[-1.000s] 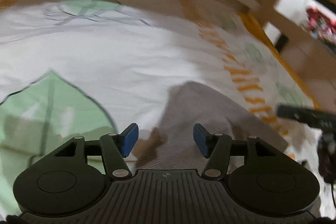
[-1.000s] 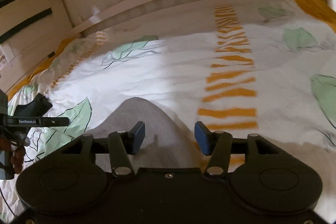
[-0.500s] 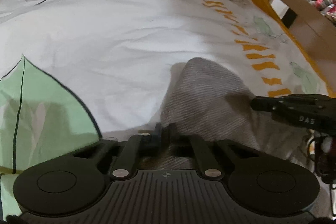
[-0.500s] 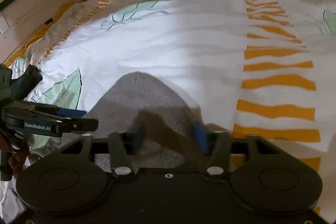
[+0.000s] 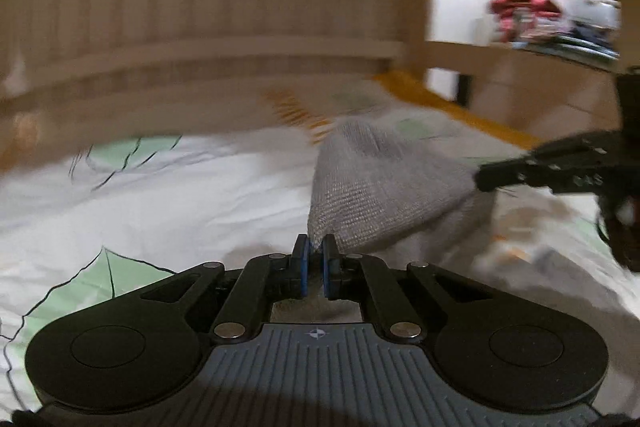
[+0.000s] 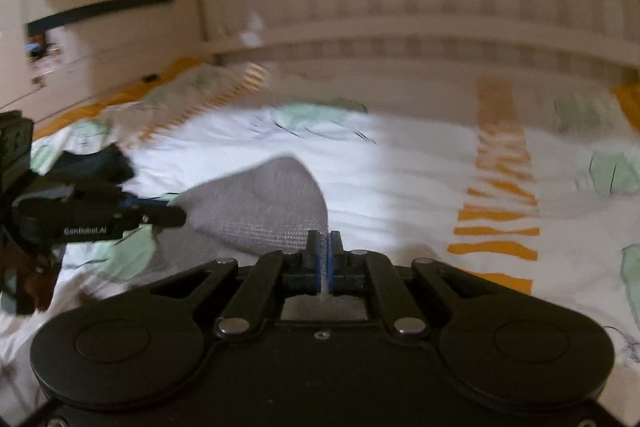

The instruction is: Fold large clothes

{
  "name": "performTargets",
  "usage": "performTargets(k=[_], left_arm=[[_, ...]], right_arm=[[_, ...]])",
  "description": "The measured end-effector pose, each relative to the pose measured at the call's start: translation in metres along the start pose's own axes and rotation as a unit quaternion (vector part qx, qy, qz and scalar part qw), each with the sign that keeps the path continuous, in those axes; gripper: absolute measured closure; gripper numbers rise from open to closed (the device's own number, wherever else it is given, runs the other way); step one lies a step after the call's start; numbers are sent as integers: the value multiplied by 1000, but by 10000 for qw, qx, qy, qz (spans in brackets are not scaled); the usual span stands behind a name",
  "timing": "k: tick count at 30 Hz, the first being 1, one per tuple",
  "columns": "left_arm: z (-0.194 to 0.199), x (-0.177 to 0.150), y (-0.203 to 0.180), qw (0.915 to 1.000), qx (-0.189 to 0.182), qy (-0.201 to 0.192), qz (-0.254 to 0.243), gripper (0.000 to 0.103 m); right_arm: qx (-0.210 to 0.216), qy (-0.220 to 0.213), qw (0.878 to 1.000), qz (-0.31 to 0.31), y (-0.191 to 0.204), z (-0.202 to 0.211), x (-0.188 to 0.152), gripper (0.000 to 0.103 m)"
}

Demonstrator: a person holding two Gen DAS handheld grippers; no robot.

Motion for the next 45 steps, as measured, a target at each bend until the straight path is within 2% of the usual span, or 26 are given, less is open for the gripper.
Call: performTargets(k=[2,4,6,8,10,12,14,15,16,17,19,22,25,27,30,31,32,34,36,38,40,41,43,45], left_arm=[[32,-19,-20,9989,-133,-57,-445,97],[54,-44,-43,9940,-284,-31,-1059,96],[69,-78,-62,9853,-463,298,-1616,94],[83,-116,-75,9743,-640,753,-2023,94],[97,-137,-80,9693,-739,1074,-2086,94],[107,-141,-76,9743,-754,1298,-1678,94],[112,-128,-66,9849,-732,1316,-854,92],[112,-120,-60,9880,-723,1303,-416,84],[110,-112,-53,9886,-725,1318,60,72],[109,-105,-48,9882,-701,1289,451,68],[101,-92,-38,9839,-695,1182,1145,58],[91,-84,-27,9762,-595,1089,1779,46],[86,-87,-17,9661,-540,1000,2319,44],[84,-94,-13,9572,-515,1092,2631,42],[71,-103,-3,9416,-474,1229,3099,42],[67,-105,0,9363,-485,1247,3248,42],[65,-107,3,9316,-489,1247,3378,42],[60,-105,9,9230,-515,1220,3613,42],[58,-101,13,9183,-562,1139,3751,42],[57,-95,16,9165,-624,1026,3815,41],[57,-92,17,9157,-692,918,3851,38],[56,-93,19,9144,-703,883,3887,37],[53,-97,22,9088,-696,859,4022,36],[49,-104,26,9026,-627,898,4163,36]], right_arm=[[67,-98,9998,160,19,32,-8,94],[148,-94,9995,266,38,57,-21,94],[283,127,9980,557,62,75,-43,93],[446,555,9952,671,84,84,-73,89],[635,902,9929,454,97,94,-99,88],[683,1064,9918,174,103,104,-111,88],[632,1031,9925,-195,100,113,-108,88],[589,962,9927,-430,95,115,-101,86],[554,851,9929,-613,92,118,-94,76],[541,729,9930,-749,90,119,-86,59],[532,607,9921,-959,90,119,-75,41],[387,798,9875,-1306,89,103,-73,40],[354,1076,9761,-1857,94,92,-90,40],[263,1421,9643,-2220,100,85,-109,40],[330,1563,9512,-2642,109,83,-127,39],[414,1584,9464,-2783,112,82,-130,39],[490,1619,9418,-2904,115,79,-132,49],[581,1669,9376,-2994,118,73,-129,85],[700,1325,9445,-2925,115,73,-105,86],[869,623,9488,-2974,108,87,-71,86],[992,23,9429,-3179,100,106,-44,85],[1074,-185,9347,-3384,98,115,-40,85],[1156,-223,9198,-3742,101,124,-54,85],[1111,285,9193,-3764,115,119,-86,84]])
Point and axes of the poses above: each gripper's, at about its wrist camera, not at the fingertips, and z roughly against the way its jaws point, y to its left, x to its top, the point moved 9 cm from there along -z, roughly the way its jaws point, and after that the axes turned 10 degrees about z, right-handed, at the moved point
